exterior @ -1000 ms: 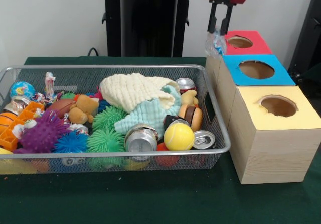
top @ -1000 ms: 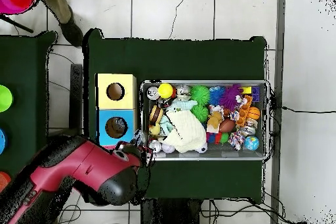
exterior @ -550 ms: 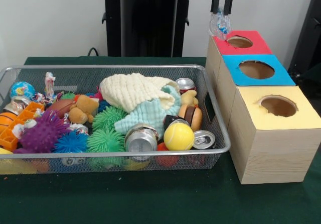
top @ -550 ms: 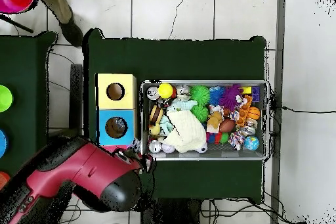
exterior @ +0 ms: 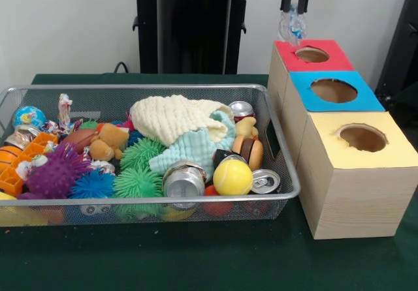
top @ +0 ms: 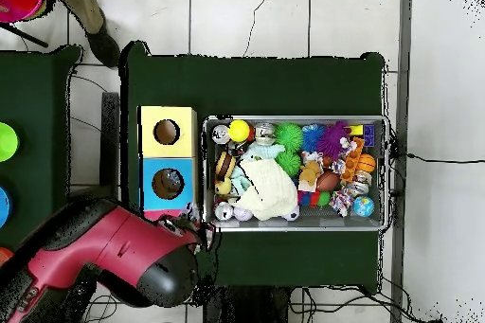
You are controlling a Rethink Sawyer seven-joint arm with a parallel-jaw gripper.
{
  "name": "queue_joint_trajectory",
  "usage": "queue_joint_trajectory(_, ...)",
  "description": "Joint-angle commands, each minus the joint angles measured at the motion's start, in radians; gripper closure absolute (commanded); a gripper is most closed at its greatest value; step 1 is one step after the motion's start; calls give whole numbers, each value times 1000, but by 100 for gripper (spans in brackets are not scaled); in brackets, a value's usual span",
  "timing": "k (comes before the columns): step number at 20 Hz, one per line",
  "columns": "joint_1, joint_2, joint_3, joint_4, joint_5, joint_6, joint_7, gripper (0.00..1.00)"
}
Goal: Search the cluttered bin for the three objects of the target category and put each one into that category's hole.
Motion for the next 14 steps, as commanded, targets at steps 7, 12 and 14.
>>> queue_joint_trajectory(7,-27,105,9,-192,148,-29,230,100)
queue_joint_trajectory(12,-30,134,-18,-209,190,-4,233,100)
queue_joint_trajectory(14,-32,151,-37,-210,211,-3,236,100)
